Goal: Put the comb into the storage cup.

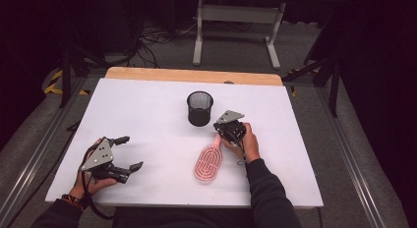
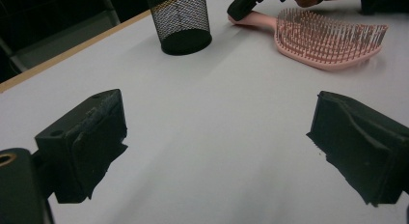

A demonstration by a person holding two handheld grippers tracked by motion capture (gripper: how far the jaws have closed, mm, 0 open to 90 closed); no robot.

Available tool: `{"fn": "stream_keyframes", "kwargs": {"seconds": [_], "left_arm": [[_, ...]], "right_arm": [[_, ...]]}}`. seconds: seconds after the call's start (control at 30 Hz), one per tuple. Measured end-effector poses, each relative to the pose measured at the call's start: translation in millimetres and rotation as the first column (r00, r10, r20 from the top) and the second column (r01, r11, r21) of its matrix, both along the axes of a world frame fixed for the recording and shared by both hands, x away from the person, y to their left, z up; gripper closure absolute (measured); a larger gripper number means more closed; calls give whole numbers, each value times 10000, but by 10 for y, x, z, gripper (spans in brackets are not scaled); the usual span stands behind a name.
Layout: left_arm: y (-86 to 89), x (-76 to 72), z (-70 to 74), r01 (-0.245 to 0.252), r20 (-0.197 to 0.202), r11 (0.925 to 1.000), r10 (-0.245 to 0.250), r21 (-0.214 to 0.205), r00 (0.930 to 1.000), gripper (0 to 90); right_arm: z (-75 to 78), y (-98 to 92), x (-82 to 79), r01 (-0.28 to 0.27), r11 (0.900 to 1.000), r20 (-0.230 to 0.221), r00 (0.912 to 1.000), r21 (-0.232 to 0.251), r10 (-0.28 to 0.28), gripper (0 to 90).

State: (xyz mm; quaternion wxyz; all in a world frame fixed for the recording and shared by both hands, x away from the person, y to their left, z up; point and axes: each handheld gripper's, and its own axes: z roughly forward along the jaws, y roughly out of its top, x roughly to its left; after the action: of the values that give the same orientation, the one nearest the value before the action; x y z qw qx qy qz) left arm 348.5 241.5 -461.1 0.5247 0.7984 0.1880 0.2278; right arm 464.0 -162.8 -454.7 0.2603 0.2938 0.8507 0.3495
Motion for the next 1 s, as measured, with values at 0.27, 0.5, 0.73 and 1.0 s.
{"fn": "stream_keyframes", "kwargs": {"seconds": [0.27,0.5,0.73,1.0], "left_arm": [[3,12,-6,64,-83,10000,-63,69,9999,65],[-9,14,-12,118,-131,9999,-117,80,9998,65],[-10,19,-16,157,-162,9998,-156,108,9997,65],[-13,21,-17,182,-177,9998,-180,117,9997,65]], "right_arm": [[12,-2,-16,-140,9992,-130,9998,-379,135,900],[4,-1,5,150,9971,-104,9998,-746,-158,900],[20,-48,19,343,9950,-333,9987,-940,-376,900],[78,-244,-31,460,9909,-945,9938,-1269,-582,900]]}}
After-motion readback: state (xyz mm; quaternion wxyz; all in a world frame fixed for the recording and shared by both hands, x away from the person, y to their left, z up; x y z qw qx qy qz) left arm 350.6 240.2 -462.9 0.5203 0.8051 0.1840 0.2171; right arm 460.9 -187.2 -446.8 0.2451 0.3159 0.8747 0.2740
